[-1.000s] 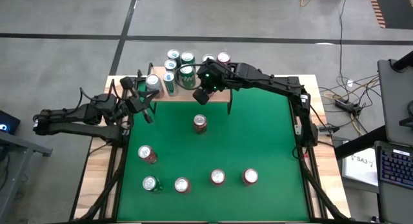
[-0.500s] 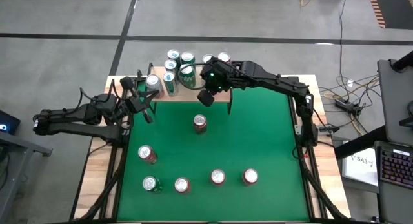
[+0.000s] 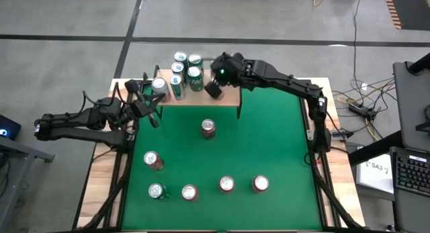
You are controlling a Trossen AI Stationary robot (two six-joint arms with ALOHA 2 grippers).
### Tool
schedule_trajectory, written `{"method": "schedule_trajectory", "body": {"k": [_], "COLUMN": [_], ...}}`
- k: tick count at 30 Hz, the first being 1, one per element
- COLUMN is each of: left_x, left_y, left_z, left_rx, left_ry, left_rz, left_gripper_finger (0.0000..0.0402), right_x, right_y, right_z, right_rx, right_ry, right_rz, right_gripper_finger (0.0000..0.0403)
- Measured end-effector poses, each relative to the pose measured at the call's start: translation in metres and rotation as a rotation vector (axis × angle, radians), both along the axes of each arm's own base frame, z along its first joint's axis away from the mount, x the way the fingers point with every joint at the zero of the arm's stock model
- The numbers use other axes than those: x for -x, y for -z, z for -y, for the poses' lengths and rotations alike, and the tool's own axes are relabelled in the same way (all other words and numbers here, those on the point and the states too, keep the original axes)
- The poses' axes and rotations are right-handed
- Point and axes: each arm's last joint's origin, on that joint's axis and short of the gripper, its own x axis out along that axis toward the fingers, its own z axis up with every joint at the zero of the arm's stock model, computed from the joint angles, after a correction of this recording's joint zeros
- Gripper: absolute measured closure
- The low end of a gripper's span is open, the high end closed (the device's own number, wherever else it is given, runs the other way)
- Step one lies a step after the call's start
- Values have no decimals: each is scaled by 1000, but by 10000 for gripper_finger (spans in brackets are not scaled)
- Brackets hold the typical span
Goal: Place canned beverage on shelf
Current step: Put the orange can on the shelf
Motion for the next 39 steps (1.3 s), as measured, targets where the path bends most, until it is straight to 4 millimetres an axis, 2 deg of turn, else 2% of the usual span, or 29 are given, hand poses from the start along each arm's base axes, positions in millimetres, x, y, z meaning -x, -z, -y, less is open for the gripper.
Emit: {"method": "schedule_trajectory", "body": {"k": [4,9,13,23,30,35,39], "left_x": [0,0,0,0,0,0,0], "left_y": [-1,-1,-1,0,0,0,0], "left_z": [0,0,0,0,0,0,0], "left_rx": [0,-1,-3,-4,-4,-3,-4], "left_ry": [0,0,0,0,0,0,0], "left_rz": [6,6,4,3,3,3,2], "left_gripper_finger": [402,402,402,402,402,402,402], "right_x": [-2,-3,-3,-6,-10,-5,-3], "right_y": [-4,7,20,27,24,18,24], "right_z": [25,57,74,63,55,64,75], "right_rx": [9,-2,-28,-99,-90,-76,-75], "right_ry": [-35,8,38,23,-4,18,40], "right_rz": [90,103,76,59,70,95,75], "right_gripper_finger": [394,394,394,394,394,394,394]}}
